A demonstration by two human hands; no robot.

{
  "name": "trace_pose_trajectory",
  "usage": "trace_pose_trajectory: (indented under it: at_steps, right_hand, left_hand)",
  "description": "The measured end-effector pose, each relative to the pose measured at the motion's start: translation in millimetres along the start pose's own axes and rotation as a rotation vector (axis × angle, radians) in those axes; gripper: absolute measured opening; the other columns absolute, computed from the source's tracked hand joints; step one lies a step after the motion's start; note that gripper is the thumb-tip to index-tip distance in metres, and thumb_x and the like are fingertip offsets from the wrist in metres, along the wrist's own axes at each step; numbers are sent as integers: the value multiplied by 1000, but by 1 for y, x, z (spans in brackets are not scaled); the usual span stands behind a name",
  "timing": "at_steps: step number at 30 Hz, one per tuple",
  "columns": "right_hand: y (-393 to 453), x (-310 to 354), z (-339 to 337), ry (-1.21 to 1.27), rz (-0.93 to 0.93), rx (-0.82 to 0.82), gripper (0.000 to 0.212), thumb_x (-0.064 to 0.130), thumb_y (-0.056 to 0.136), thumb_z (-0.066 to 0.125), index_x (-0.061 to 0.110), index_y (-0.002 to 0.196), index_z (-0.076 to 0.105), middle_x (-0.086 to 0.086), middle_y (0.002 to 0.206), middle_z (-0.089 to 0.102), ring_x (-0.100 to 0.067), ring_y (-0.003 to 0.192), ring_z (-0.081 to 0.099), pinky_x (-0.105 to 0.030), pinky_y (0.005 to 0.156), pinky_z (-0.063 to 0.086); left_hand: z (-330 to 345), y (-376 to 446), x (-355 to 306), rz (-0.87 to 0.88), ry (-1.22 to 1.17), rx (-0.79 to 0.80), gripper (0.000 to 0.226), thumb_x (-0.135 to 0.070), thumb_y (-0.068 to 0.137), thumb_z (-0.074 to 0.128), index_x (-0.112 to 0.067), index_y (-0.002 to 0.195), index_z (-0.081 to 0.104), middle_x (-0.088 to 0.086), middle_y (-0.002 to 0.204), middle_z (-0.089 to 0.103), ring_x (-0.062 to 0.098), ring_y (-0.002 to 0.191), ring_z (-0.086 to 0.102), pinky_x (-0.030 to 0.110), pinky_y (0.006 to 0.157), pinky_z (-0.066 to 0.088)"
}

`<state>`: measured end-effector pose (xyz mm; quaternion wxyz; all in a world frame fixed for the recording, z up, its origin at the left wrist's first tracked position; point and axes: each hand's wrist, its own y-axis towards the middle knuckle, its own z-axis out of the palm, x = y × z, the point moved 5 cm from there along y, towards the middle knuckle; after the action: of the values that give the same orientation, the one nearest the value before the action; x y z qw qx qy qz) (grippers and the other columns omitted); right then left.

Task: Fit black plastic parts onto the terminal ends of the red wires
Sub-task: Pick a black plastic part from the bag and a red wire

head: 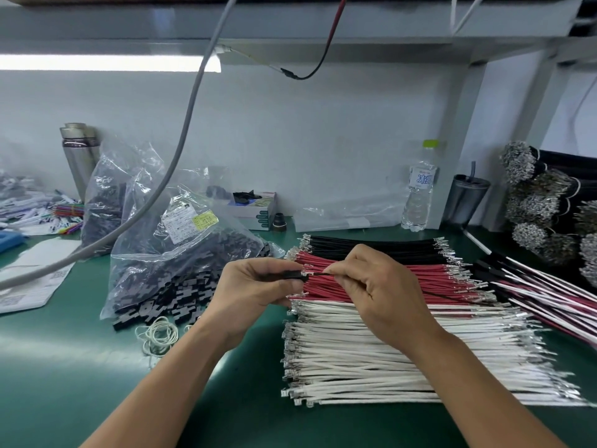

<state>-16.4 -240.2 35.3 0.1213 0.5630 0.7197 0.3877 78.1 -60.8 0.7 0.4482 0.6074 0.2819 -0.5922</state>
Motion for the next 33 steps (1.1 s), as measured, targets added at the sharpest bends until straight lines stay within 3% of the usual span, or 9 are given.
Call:
trace_pose_trajectory:
  at_steps: [11,16,23,30,33]
  right_hand:
    - [3,6,-2,-91,-33,78,15,22,97,65,27,105,77,12,86,57,-6,79,53,-28,62,47]
    - [0,9,15,25,24,144,16,20,99,62,23,106,75,13,90,56,-7,79,53,-27,66,43]
    - [3,0,13,88,73,31,9,23,95,67,17,96,74,12,85,59,-8,80,57,-35,72,51]
    - [1,10,16,-63,-44,22,11,22,97,63,15,94,71,9,86,58,-12,79,56,-31,65,48]
    - [5,7,1,-197,-44,-96,9,29,94,68,20,92,72,10,87,61,-13,84,55,-26,64,45]
  left_hand:
    - [3,0,1,17,35,48,29,-11,61,87,-15,89,84,14,90,79,19,76,74,25,67,60]
    - [3,-2,3,2,84,92,30,-15,63,88,-11,92,83,20,87,78,20,72,74,25,64,60]
    - [4,0,1,27,104,46,27,-19,66,87,-16,93,84,17,84,78,21,69,74,24,60,59]
    - [6,-1,1,45,140,35,27,-18,66,86,-15,92,83,17,83,78,24,69,74,30,68,63]
    - [11,2,1,49,103,8,16,-11,76,84,-14,92,83,18,79,77,22,65,71,30,65,61]
